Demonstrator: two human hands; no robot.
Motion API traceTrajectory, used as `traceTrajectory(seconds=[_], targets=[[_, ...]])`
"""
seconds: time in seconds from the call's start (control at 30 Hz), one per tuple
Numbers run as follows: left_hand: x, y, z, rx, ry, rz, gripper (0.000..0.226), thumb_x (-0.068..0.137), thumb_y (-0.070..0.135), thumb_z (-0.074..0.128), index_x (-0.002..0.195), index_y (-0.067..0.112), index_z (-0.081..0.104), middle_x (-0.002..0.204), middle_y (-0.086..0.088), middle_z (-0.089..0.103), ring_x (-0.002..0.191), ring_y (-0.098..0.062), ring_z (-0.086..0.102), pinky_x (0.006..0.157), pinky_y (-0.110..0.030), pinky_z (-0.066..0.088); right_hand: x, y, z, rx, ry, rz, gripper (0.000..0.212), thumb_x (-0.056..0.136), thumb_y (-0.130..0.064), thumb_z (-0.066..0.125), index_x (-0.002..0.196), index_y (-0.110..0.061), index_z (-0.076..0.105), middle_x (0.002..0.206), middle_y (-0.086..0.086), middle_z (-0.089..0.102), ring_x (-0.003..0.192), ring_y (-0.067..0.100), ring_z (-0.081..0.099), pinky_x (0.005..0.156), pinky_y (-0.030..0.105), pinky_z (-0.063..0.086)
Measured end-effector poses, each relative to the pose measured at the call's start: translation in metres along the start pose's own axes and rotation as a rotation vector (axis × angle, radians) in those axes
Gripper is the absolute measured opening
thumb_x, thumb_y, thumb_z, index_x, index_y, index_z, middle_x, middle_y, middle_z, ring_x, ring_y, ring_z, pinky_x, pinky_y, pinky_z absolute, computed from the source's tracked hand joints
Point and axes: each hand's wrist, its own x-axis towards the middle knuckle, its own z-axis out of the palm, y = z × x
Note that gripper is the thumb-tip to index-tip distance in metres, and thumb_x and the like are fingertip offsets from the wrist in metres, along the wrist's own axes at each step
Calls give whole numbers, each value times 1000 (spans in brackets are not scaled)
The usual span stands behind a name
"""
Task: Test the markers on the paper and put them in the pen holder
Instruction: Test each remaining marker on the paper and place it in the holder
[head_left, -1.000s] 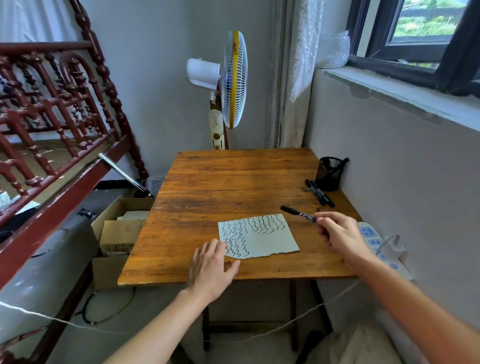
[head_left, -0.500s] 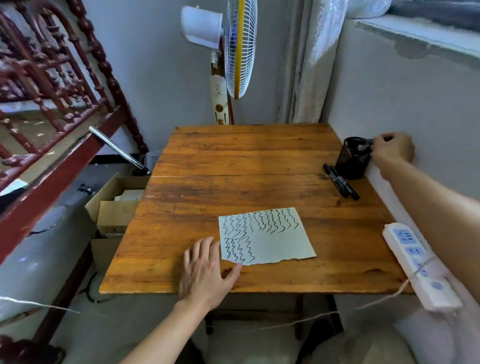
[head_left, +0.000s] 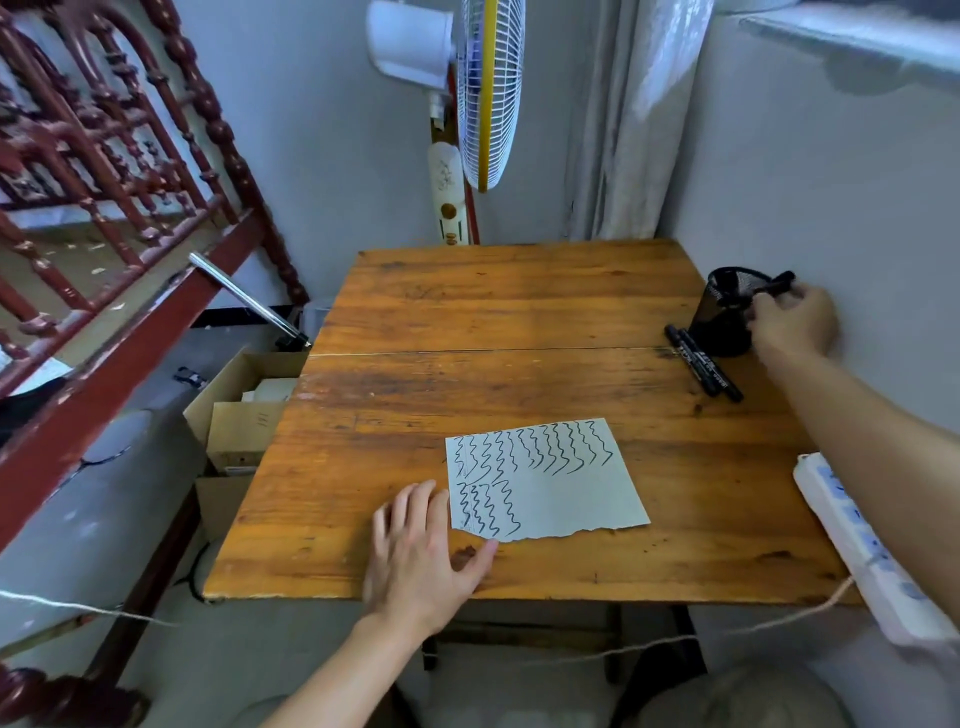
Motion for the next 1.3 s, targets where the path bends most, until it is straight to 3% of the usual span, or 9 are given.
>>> traceTrajectory(seconds=[0.1,0.27,0.47,0.67,0.8,0.97,1.1,1.2,1.3], targets=[[0,0,0,-2,1,-5,74,78,72,30,117,14,52,126,-5,54,120,-24,44,99,-50,37,-34,0,-6,-154,-66,6,30,84,-37,61,103,-14,68,103,14,74,96,31,69,89,43,54],[0,-1,2,-3,-7,-18,75,78,74,29,119,16,51,128,-4,52,121,-23,43,101,-51,37,-55,12,6,-568,-424,-119,21,89,-33,66,95,-13,71,90,10,69,81,30,63,71,40,54],[0,-1,4,0,-8,-28,75,78,74,28,120,16,51,130,-3,52,123,-22,41,103,-50,35,-60,11,23,-831,-393,-174,29,86,-34,70,92,-7,61,79,14,66,64,31,64,49,33,48],[0,0,4,0,4,-14,74,79,73,29,119,16,52,128,-3,53,122,-22,43,101,-50,37,-63,9,7,-866,-457,-131,31,87,-37,68,88,-7,59,79,13,65,71,31,64,58,36,51],[-1,0,0,-3,20,-1,75,79,74,25,118,16,53,127,-3,54,120,-23,44,98,-51,39,-100,-6,-12,-701,-525,-271,32,94,-35,53,76,-11,63,68,8,65,60,27,59,55,34,44],[-5,1,-6,-27,17,6,76,81,71,25,125,14,46,130,-5,52,121,-24,45,98,-50,40,-183,-13,-46,-432,-793,-311,30,95,-21,47,67,-14,53,59,4,45,54,19,39,54,32,25],[-13,9,-18,-80,91,103,57,83,52,47,124,14,43,124,-6,55,115,-23,50,95,-45,43,-255,-4,-85,-245,-1016,-181,32,99,-24,46,83,-8,69,57,-5,47,48,10,38,46,28,28],[-25,25,-31,-111,143,279,54,75,29,68,121,13,44,118,-6,58,109,-21,53,91,-42,47,-292,-2,-104,-167,-1155,-52,36,101,-23,45,90,7,62,58,-2,39,47,9,32,46,26,23],[-43,39,-46,-130,154,362,43,69,24,73,106,16,52,101,0,64,92,-15,58,79,-34,51,-319,-6,-115,-134,-1253,-5,33,101,-27,45,91,-4,66,54,-6,38,46,9,32,43,23,24]])
